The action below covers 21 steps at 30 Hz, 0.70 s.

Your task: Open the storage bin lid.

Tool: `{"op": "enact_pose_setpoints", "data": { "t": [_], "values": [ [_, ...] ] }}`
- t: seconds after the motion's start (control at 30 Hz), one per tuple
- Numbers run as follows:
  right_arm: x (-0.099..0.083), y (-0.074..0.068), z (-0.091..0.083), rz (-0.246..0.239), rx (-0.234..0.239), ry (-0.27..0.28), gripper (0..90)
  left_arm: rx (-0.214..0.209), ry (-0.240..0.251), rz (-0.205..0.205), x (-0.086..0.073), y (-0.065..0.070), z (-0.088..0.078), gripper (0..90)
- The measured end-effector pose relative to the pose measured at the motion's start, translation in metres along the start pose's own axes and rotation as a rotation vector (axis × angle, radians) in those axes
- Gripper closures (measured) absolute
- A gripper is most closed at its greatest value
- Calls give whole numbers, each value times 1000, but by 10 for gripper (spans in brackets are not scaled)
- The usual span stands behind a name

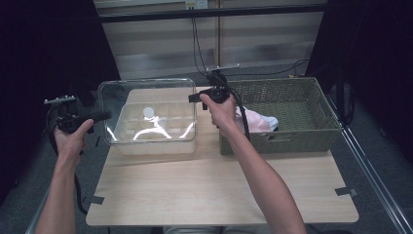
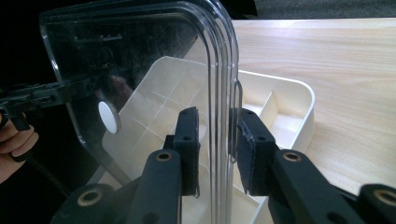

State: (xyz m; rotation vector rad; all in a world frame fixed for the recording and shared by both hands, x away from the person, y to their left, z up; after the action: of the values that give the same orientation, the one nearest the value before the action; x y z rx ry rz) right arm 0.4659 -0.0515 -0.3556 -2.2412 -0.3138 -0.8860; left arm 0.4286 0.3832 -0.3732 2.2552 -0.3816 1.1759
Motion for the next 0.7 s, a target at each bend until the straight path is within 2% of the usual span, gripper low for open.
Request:
{"op": "enact_pose_setpoints", "data": {
  "t": [0.07, 0.13, 0.27, 0.53, 0.7],
  "values": [
    [0, -1, -2, -7, -3, -4, 721, -7, 3, 16, 0, 1, -1, 660],
    [-1, -2, -5, -7, 4, 1, 722, -18, 15, 4, -2, 1, -2, 661],
    [-5, -5, -10, -21, -2, -1, 722, -4, 3, 15, -3, 4, -3, 659],
    [-7, -12, -22, -49, 13, 16, 731, -25, 18, 31, -1, 11, -9, 659],
    [-10, -15, -30, -56, 22, 18, 736, -15, 19, 36, -2, 16, -13, 657]
  ]
}}
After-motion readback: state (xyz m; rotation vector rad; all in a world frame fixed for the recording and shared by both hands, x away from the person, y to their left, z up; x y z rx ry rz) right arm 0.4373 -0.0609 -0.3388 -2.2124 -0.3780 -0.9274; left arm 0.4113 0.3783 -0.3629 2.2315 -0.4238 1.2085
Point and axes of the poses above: each handheld gripper's, and its own axes: z roughly forward along the jaws, x roughly out of its top, y roughly to its right, the point moved 1 cm from there along z, roughly forward along the jaws, and after that the axes turned 2 degrees about y, right-handed, at the moved point
